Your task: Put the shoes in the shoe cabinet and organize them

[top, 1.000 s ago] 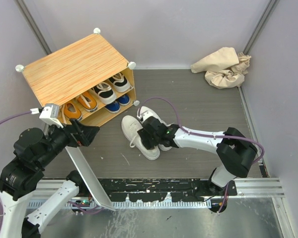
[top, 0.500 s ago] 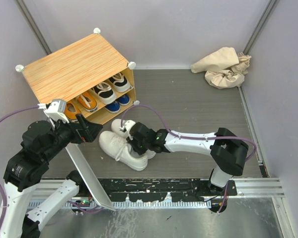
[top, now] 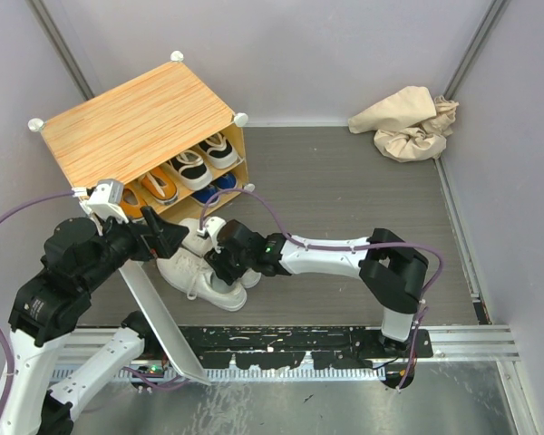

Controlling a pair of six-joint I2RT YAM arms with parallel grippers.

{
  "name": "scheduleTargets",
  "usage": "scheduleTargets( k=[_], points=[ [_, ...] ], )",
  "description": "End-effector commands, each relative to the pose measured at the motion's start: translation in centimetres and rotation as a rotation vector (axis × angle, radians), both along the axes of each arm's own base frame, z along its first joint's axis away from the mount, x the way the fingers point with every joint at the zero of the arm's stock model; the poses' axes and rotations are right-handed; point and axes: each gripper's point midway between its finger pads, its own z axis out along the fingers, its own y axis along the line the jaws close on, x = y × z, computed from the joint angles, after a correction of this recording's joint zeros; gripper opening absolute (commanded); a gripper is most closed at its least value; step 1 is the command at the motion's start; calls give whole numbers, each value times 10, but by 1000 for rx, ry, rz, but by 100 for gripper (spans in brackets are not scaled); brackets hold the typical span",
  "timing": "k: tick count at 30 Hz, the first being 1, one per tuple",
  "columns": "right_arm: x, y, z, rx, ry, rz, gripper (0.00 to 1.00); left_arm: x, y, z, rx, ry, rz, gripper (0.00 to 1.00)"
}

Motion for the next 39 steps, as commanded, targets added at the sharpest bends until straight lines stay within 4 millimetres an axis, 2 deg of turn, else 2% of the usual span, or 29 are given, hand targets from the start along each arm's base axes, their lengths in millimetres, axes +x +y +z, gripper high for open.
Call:
scheduleTargets(
  k=[1, 6, 10, 14, 16, 18, 25, 29, 34, 39],
  points=[
    [24, 34, 66, 190, -96, -29, 59, -2, 2, 14, -25, -56, 4, 98],
    [2, 25, 85, 217, -70, 43, 63, -4, 3, 14, -20, -58, 3, 98],
    [-12, 0, 116, 262, -104, 82, 69, -5, 4, 11, -20, -59, 2, 98],
    [-27, -20, 131, 272, -109, 118, 69, -5, 2, 8, -25, -55, -6, 98],
    [-36, -26, 129, 276, -80, 133, 68, -7, 2, 8, -28, -57, -8, 98],
    [-48, -31, 120, 270, -31, 153, 66, -9, 4, 9, -29, -63, -3, 98],
    [-81, -38, 72, 161, 56, 203, 62, -12, 6, 7, -31, -64, 2, 98],
    [-84, -34, 61, 157, 73, 199, 62, -12, 4, 6, -41, -60, -7, 98],
    [-80, -26, 58, 173, 73, 180, 61, -14, 6, 5, -41, -66, 0, 98],
    [-75, -17, 78, 206, 41, 178, 60, -16, 8, 7, -39, -72, 3, 98]
  ],
)
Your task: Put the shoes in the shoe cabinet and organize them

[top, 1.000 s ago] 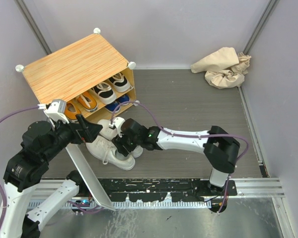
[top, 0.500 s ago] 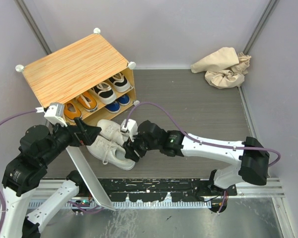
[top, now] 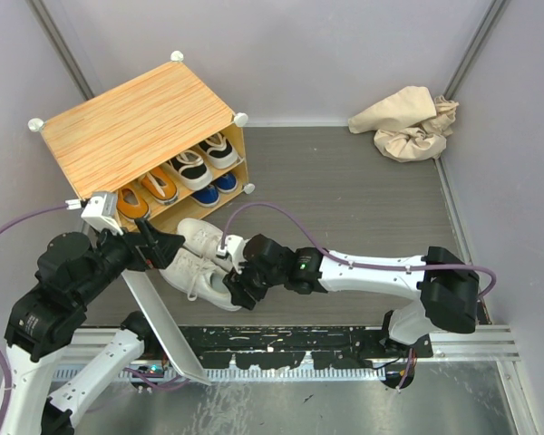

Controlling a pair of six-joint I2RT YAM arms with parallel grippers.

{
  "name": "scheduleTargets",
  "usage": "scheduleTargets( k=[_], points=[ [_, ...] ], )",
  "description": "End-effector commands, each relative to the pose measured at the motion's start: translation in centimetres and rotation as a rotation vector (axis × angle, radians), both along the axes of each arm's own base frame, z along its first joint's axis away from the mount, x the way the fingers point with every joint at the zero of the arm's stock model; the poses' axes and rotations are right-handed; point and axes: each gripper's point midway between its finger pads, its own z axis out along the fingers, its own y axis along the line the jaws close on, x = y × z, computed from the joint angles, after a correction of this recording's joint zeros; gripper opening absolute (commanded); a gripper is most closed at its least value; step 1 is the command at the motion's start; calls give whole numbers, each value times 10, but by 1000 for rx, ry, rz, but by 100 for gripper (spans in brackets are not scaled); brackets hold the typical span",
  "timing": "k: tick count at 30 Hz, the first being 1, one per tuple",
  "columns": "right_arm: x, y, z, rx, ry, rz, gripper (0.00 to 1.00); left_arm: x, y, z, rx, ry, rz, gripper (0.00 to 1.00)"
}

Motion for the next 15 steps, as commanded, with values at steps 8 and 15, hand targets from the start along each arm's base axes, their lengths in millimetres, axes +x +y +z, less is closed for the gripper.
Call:
scheduleTargets(
  k=[8, 15],
  points=[
    [45, 56, 44, 98, -187, -33, 60, -5, 3, 18, -32, -65, -1, 98],
    [57, 78, 7, 35, -213, 1, 59, -9, 7, 18, -14, -66, 5, 98]
  ],
)
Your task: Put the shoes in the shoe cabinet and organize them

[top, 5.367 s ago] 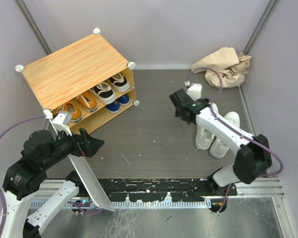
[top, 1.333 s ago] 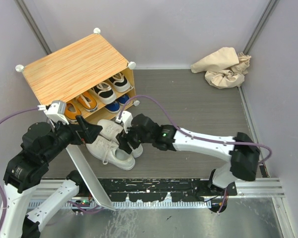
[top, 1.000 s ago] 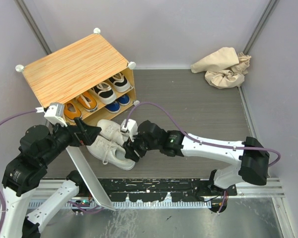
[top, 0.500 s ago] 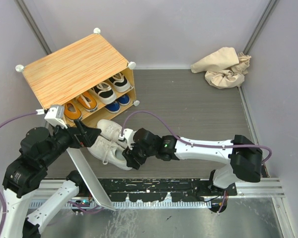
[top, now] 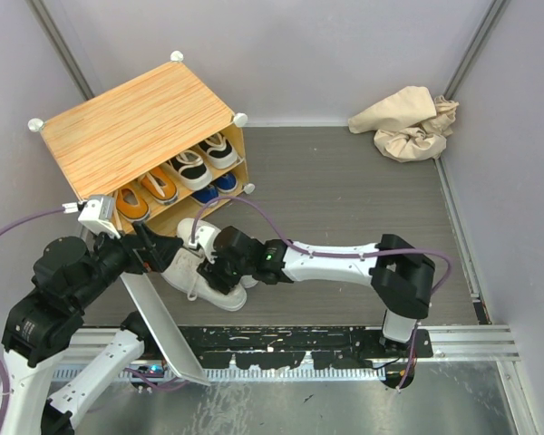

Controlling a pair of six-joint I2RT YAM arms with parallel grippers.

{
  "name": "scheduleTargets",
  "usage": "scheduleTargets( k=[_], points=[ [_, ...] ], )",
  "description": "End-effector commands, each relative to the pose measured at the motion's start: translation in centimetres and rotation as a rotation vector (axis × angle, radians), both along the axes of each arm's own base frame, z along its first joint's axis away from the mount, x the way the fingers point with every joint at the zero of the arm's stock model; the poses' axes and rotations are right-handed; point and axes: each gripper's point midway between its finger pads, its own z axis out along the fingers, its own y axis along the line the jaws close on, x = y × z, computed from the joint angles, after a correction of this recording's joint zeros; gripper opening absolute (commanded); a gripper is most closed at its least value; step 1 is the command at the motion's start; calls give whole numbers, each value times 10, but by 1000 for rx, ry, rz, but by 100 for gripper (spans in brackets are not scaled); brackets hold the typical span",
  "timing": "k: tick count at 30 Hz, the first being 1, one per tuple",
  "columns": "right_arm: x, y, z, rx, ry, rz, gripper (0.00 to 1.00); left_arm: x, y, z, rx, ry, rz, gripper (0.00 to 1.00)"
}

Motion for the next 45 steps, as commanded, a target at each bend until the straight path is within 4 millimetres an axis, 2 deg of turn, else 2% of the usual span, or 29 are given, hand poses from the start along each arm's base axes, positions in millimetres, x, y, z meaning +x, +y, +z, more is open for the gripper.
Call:
scheduleTargets(
  k=[1, 4, 6, 7, 8, 9, 10, 13, 17, 20, 24, 28, 30, 35, 42, 45],
  points=[
    [11, 23, 3, 32, -59, 35, 58, -4, 4, 15, -5, -49, 5, 98],
    [12, 27, -8, 14, -56, 48, 57, -4, 4, 14, -3, -49, 5, 98],
    [14, 28, -15, 4, -63, 47, 51, -4, 5, 15, -3, -51, 7, 98],
    [16, 28, -16, 2, -69, 44, 43, -4, 6, 15, -3, -52, 9, 98],
    [18, 29, -13, 6, -80, 37, 30, -5, 6, 15, -3, -51, 9, 98],
    [22, 31, -9, 13, -92, 22, 16, -5, 6, 15, -3, -51, 11, 98],
    [26, 32, 0, 28, -107, 3, 9, -5, 6, 16, -1, -50, 10, 98],
    [43, 35, 35, 106, -163, -100, 2, -7, 6, 18, -1, -52, 1, 98],
    [62, 39, 76, 182, -210, -213, 1, -9, 6, 21, -10, -64, 0, 98],
    [74, 44, 100, 225, -236, -274, 1, -9, 6, 19, -8, -56, 1, 98],
    [82, 52, 114, 260, -240, -316, 1, -7, 4, 16, -4, -33, -4, 98],
    [90, 67, 117, 289, -229, -342, 1, -6, 2, 16, -6, -25, -11, 98],
    [99, 79, 103, 275, -215, -353, 1, -5, 0, 16, -8, -22, -15, 98],
    [122, 101, 87, 272, -169, -365, 1, -5, -2, 14, -9, -15, -22, 98],
    [135, 123, 101, 352, -142, -384, 1, -9, 1, 13, -9, -20, -20, 98],
    [130, 138, 101, 375, -100, -344, 1, -9, 1, 12, -12, -16, -20, 98]
  ],
)
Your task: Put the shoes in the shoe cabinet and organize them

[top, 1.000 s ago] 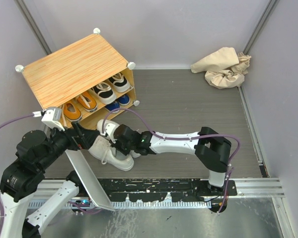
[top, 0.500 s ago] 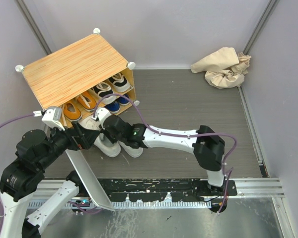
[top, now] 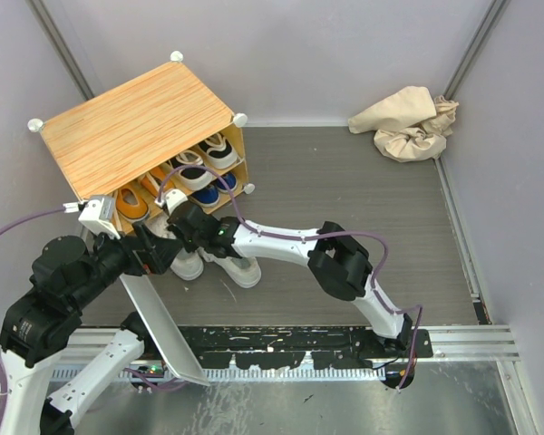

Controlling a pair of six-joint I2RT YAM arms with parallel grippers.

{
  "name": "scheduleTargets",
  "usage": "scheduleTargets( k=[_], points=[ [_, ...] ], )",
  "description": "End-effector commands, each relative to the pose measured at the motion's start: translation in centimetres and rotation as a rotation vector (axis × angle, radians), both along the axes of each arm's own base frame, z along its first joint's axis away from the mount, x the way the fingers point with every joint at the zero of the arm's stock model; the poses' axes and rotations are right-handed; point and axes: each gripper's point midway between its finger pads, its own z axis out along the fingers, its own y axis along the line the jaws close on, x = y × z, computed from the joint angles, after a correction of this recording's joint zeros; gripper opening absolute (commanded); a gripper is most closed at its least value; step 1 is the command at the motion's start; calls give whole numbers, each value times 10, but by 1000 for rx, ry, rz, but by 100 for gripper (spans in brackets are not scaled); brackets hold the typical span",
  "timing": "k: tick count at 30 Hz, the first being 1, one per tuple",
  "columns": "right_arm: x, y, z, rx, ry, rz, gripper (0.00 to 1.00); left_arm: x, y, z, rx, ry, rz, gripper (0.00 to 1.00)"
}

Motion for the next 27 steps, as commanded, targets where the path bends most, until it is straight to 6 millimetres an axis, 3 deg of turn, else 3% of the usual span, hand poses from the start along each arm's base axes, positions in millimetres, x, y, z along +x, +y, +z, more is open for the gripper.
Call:
scheduleTargets(
  k=[1, 5, 6, 9, 16, 19, 22, 27],
  points=[
    [13, 46, 103, 313, -56, 10, 2, -4, 2, 12, -18, -38, -1, 98],
    [4, 57, 94, 308, -8, 65, 34, -3, 1, 12, -20, -34, 0, 98],
    [1, 55, 92, 303, -1, 82, 45, -4, 1, 12, -20, -32, -1, 98],
    [-12, 43, 95, 300, 2, 127, 63, -3, 2, 10, -13, -22, 5, 98],
    [-41, -12, 101, 245, -16, 194, 66, 3, 0, 4, 2, 7, 8, 98],
    [-59, -26, 101, 262, -1, 249, 72, 6, -2, 0, 14, 22, 6, 98],
    [-72, -30, 102, 296, -3, 306, 80, 10, -3, -8, 39, 41, 2, 98],
    [-79, -17, 81, 292, 18, 378, 82, 14, -7, -7, 32, 37, -9, 98]
  ],
)
